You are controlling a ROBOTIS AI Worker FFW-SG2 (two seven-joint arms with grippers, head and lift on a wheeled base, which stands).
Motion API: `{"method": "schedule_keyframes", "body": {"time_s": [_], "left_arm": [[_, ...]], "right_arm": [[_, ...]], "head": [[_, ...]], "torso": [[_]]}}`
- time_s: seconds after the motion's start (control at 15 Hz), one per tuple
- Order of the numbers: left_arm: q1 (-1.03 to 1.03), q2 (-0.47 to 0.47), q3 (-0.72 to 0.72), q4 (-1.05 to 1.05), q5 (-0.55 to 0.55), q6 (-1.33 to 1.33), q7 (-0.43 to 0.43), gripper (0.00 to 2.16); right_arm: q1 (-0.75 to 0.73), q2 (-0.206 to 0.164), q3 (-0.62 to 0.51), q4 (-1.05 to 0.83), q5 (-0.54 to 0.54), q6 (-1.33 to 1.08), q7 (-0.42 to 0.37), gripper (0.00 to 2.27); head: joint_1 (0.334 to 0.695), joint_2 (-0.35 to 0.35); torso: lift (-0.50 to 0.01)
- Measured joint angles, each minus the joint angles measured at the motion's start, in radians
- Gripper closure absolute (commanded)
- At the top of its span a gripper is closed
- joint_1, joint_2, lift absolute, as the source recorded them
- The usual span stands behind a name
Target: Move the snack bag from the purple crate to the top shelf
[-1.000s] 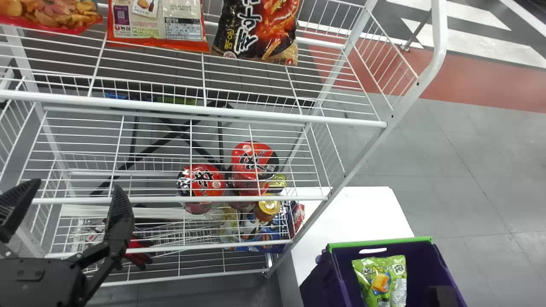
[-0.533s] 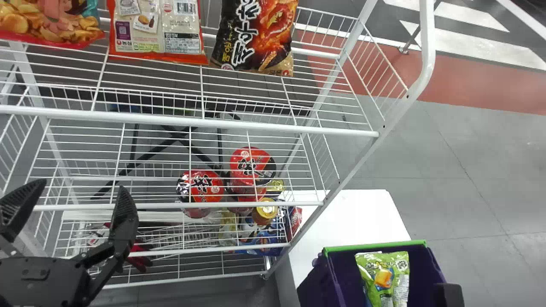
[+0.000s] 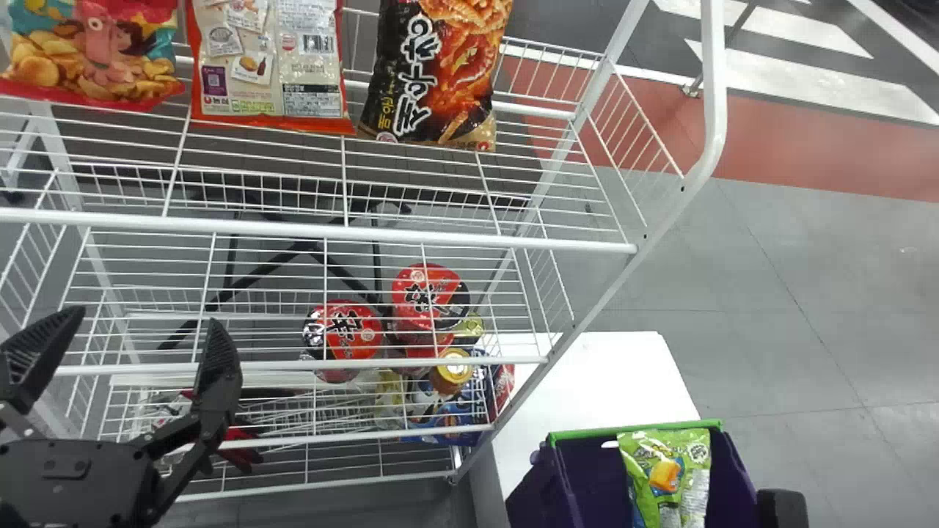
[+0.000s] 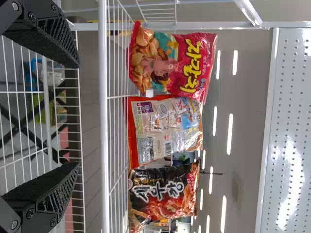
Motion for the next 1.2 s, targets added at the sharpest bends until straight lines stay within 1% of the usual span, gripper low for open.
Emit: {"method": "schedule_keyframes", "body": {"time_s": [0.2, 0.73, 1.2], "left_arm": [[-0.005, -0.001, 0.0, 0.002, 0.001, 0.001, -0.001, 0.1], [-0.02, -0.006, 0.001, 0.009, 0.005, 0.018, -0.001, 0.1], [-0.016, -0.005, -0.005, 0.002, 0.001, 0.018, 0.004, 0.1]], "right_arm": [[0.0, 0.002, -0.004, -0.011, 0.0, 0.006, 0.009, 2.24], [0.006, 0.022, -0.008, -0.084, 0.0, 0.054, 0.028, 2.24], [0.02, 0.042, -0.041, -0.131, -0.001, 0.062, 0.061, 2.25]], "head": [[0.695, -0.35], [0.695, -0.35], [0.695, -0.35]], "torso": [[-0.138], [-0.107], [-0.079]]}}
